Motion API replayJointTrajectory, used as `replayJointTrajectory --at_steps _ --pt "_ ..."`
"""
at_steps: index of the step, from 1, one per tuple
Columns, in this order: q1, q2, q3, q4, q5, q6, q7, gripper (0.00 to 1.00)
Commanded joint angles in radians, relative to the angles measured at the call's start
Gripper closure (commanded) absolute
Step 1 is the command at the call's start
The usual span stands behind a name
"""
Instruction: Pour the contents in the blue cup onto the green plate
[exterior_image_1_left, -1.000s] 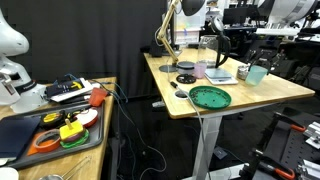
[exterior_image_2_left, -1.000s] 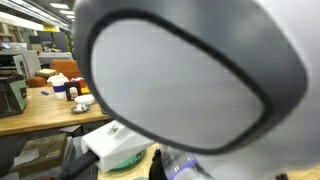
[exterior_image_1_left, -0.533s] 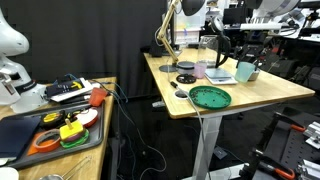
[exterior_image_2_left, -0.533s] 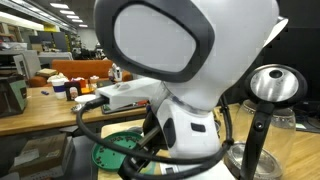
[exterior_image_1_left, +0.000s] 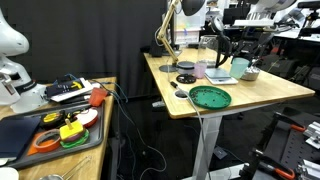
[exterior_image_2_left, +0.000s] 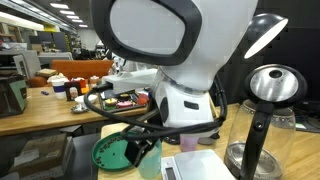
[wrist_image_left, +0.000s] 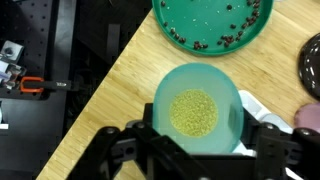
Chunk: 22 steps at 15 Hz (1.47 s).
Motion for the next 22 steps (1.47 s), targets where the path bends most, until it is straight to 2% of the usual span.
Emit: replayJointTrajectory --at_steps 1,15,16,18,22 --pt "-0.007 0.001 0.008 0.002 0.000 0.000 0.001 0.23" --pt "-0.008 0.004 0.008 0.002 0.000 0.000 0.001 0.23" --pt "-0.008 0.007 0.007 0.004 -0.016 0.001 0.028 0.48" --pt "-0.006 0.013 0.008 0.012 -0.036 -0.010 0.077 0.48" --pt "0.005 0.026 0.018 0.029 -0.131 -0.025 0.333 0.48"
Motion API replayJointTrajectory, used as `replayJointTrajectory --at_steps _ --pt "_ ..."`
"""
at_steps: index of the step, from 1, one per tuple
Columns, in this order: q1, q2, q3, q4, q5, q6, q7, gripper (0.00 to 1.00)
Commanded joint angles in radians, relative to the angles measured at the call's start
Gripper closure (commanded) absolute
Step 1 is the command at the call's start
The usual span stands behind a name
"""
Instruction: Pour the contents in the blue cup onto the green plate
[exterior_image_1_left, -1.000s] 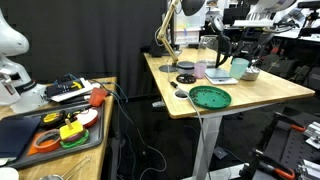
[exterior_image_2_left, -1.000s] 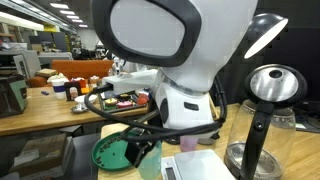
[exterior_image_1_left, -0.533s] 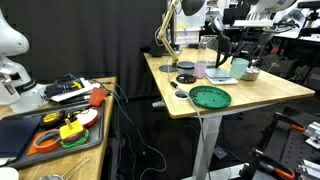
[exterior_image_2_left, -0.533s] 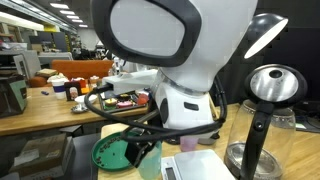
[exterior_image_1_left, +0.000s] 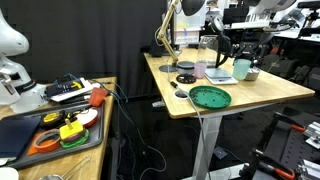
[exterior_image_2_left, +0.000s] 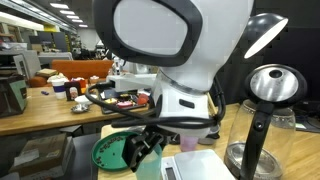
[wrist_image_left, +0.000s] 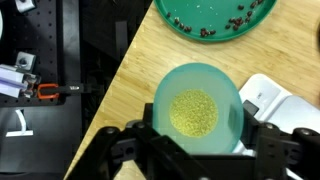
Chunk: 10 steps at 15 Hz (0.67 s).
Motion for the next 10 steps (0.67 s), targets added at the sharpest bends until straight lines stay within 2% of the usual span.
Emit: replayJointTrajectory --at_steps 1,7,10 --pt "0.013 0.020 0.024 0.035 -0.077 -0.030 0.219 0.48" --pt "0.083 0.080 0.090 0.112 -0.171 -0.079 0.646 0.48" --pt "0.116 0.132 0.109 0.159 -0.196 -0.123 0.731 0.48"
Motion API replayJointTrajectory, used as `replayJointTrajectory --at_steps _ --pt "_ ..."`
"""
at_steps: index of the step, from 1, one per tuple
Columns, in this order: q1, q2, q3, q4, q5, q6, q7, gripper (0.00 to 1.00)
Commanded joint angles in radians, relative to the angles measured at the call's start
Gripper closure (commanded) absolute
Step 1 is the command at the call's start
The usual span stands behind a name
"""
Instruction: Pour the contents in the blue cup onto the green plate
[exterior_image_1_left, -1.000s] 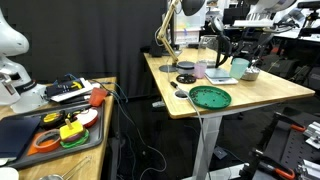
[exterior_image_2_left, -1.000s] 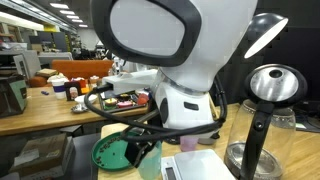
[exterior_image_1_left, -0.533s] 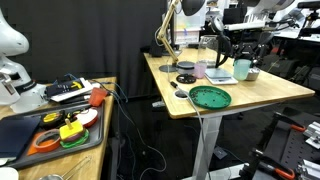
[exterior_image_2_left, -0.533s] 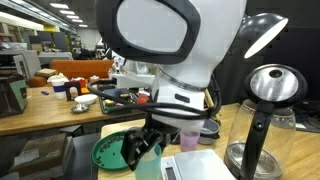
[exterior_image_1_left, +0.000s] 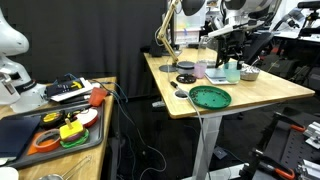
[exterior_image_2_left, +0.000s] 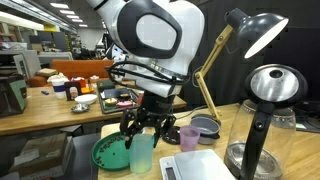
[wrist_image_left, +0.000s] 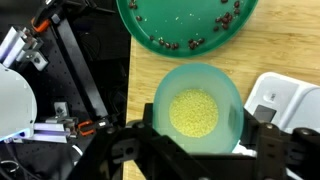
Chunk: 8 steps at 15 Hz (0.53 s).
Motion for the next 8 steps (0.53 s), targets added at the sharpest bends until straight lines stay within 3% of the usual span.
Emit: replayJointTrajectory --at_steps 1,8 --pt "0.022 0.068 0.013 0.074 -0.043 -0.081 0.084 0.48" --pt "0.066 0.136 0.013 0.086 -0.188 -0.098 0.139 0.48"
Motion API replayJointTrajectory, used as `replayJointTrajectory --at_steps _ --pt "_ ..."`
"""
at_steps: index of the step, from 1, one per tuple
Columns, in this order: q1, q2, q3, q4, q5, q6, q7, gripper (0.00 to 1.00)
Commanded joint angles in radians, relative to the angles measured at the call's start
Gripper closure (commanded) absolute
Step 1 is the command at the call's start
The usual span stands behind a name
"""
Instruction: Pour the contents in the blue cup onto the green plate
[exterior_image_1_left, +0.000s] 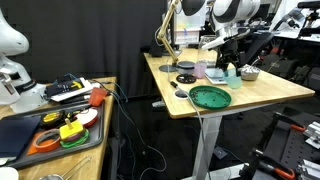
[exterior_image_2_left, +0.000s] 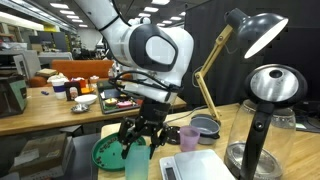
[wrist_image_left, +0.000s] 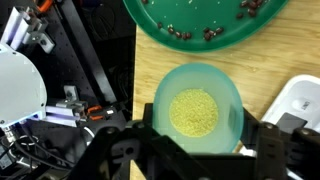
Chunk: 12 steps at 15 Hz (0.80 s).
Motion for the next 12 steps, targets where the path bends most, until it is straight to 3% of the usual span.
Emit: replayJointTrajectory --at_steps 1,8,12 --pt "0.028 0.024 0.000 0.028 -0.092 -0.051 0.037 0.48" --pt "0.116 0.027 0.047 0.044 -0.219 -0.155 0.111 0.48" --pt "0.159 0.063 0.074 0.121 -0.241 -0.290 0.243 0.48"
